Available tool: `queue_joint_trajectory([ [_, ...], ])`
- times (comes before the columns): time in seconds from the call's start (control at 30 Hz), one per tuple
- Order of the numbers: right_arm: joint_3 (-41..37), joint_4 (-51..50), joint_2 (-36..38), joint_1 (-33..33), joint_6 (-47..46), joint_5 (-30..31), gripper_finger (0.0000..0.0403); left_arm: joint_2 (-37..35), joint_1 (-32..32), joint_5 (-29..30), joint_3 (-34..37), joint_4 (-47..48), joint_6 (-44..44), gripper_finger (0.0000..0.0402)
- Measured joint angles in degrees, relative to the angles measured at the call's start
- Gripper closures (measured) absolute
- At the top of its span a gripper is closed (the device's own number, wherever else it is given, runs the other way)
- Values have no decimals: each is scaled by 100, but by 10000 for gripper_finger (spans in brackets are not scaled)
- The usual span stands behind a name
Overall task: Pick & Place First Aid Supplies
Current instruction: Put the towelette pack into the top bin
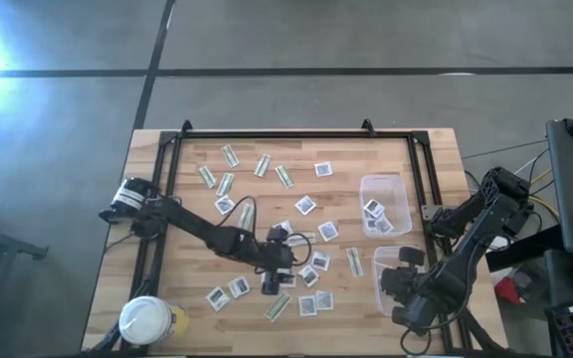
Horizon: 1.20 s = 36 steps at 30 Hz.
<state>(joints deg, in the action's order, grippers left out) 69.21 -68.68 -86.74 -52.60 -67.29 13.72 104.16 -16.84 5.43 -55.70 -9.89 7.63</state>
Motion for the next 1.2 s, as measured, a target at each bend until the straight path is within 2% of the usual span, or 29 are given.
queue_joint_trajectory([
  [0.2, -2, 3, 0, 0, 0, -2, 334, 445, 1, 0, -181, 30, 14, 188],
  [0.53, -11, 3, -2, 0, 22, -4, 335, 568, 4, -45, -223, 264, 177, 200],
  [0.83, -11, 6, -2, 0, 21, -4, 329, 553, 11, -150, -223, 378, 286, 265],
  [1.2, -11, 12, -2, 0, 22, -7, 344, 541, 2, -162, -223, 389, 335, 378],
])
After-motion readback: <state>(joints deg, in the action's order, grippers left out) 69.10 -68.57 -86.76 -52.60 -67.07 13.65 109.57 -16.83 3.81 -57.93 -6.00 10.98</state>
